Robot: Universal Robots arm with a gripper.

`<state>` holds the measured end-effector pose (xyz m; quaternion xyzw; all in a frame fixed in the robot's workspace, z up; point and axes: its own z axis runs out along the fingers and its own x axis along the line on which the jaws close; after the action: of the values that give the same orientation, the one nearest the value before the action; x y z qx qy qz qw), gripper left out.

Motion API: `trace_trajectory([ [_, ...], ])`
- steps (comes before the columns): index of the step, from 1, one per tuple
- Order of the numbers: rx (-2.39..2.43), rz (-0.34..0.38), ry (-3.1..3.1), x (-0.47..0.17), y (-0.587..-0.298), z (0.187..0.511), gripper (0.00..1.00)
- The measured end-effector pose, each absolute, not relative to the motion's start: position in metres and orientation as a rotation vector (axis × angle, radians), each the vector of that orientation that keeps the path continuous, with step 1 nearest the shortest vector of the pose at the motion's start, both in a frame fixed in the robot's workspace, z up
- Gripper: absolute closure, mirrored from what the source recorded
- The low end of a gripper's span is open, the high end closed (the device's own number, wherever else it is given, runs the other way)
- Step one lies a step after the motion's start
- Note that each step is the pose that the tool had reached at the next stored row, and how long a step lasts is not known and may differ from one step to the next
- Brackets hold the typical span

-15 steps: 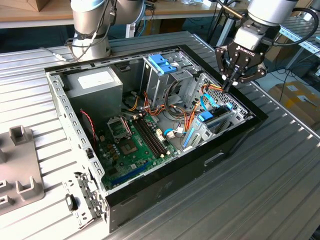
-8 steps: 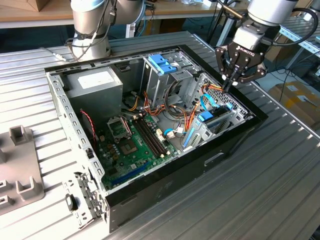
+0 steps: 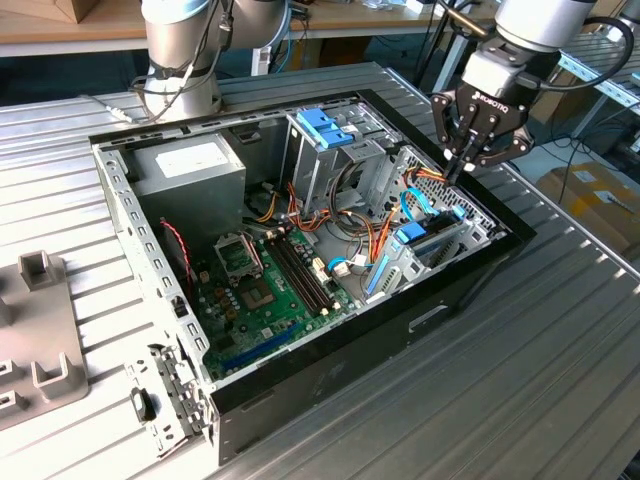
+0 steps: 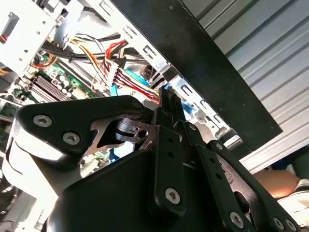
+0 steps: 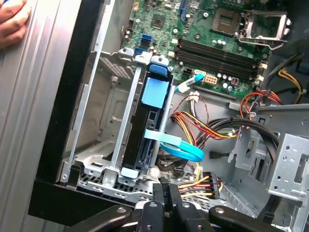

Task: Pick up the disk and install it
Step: 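Insert the second disk wire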

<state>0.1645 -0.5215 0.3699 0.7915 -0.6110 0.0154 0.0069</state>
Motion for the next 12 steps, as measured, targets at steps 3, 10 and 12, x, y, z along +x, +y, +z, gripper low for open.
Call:
trace_trajectory([
  [3, 2.475, 0.048, -1.912, 0.1645, -0.5215, 0.3699, 0.84],
  [10, 2.386, 0.047, -2.020, 0.1645, -0.5216, 0.3699, 0.84],
  [12, 2.346, 0.047, -2.066, 0.1644, -0.5215, 0.3699, 0.84],
])
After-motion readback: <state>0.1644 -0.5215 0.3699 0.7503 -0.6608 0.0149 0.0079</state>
